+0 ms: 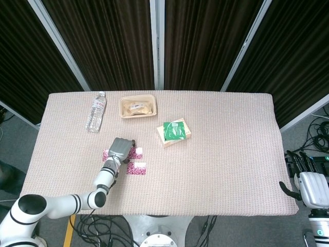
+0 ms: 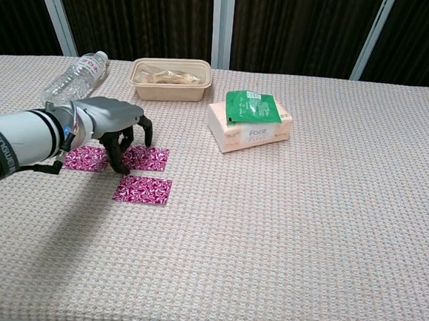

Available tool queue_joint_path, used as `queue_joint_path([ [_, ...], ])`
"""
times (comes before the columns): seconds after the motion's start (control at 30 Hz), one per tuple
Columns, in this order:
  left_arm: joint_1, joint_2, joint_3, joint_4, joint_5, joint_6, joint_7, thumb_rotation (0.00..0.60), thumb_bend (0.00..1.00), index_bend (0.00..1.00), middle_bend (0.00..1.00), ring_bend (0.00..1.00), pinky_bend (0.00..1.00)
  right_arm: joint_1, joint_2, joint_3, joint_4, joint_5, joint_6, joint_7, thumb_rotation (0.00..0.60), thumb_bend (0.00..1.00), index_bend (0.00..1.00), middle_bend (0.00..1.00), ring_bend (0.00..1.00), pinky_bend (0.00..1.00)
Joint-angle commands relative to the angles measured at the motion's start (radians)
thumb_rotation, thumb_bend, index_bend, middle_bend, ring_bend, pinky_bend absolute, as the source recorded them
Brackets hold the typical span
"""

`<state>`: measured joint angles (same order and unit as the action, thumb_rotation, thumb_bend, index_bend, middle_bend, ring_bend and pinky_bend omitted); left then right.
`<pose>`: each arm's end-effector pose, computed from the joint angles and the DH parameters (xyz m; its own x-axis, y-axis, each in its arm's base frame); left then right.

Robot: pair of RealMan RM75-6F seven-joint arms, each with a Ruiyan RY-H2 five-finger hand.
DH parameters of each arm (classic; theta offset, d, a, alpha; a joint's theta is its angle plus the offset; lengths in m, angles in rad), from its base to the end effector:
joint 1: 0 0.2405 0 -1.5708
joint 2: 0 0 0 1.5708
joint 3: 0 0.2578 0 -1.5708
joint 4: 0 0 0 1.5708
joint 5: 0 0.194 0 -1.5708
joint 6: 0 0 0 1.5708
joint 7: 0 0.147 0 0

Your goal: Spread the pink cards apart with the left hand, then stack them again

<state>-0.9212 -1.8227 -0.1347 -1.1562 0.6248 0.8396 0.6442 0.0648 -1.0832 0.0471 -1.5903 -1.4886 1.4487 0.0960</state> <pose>-0.1589 0.3655 -0.0873 0.5632 0.4400 0.6995 0.8247 -0.2458 -0.5094 -0.3200 -0.1763 0.1838 0.3572 -0.0434 0.9330 -0.9331 0.0275 0.3585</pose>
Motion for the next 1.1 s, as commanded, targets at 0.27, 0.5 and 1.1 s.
queue_joint_path([
  [0.27,0.009,-0.025,-0.012,0.038,0.022,-0.001,-0.021,0.6,0.25,0.44,0.84,0.85,0.91,-0.003,-0.001,-0.002,0.002,0.002,-0.001,0.004,0.593,0.16,0.01,0.12,0.0,0.1],
  [0.5,0.002,-0.009,-0.014,0.017,0.012,-0.013,0.005,0.6,0.26,0.47,0.85,0.85,0.91,-0.006,0.002,0.001,0.003,0.006,0.002,0.005,0.592,0.16,0.01,0.12,0.0,0.1],
  [1.1,0.035,0.127,0.019,-0.313,-0.01,0.137,0.096,0.6,0.26,0.47,0.84,0.85,0.91,-0.001,-0.003,0.001,0.014,-0.001,-0.004,0.021,0.588,0.16,0.01,0.12,0.0,0.1],
])
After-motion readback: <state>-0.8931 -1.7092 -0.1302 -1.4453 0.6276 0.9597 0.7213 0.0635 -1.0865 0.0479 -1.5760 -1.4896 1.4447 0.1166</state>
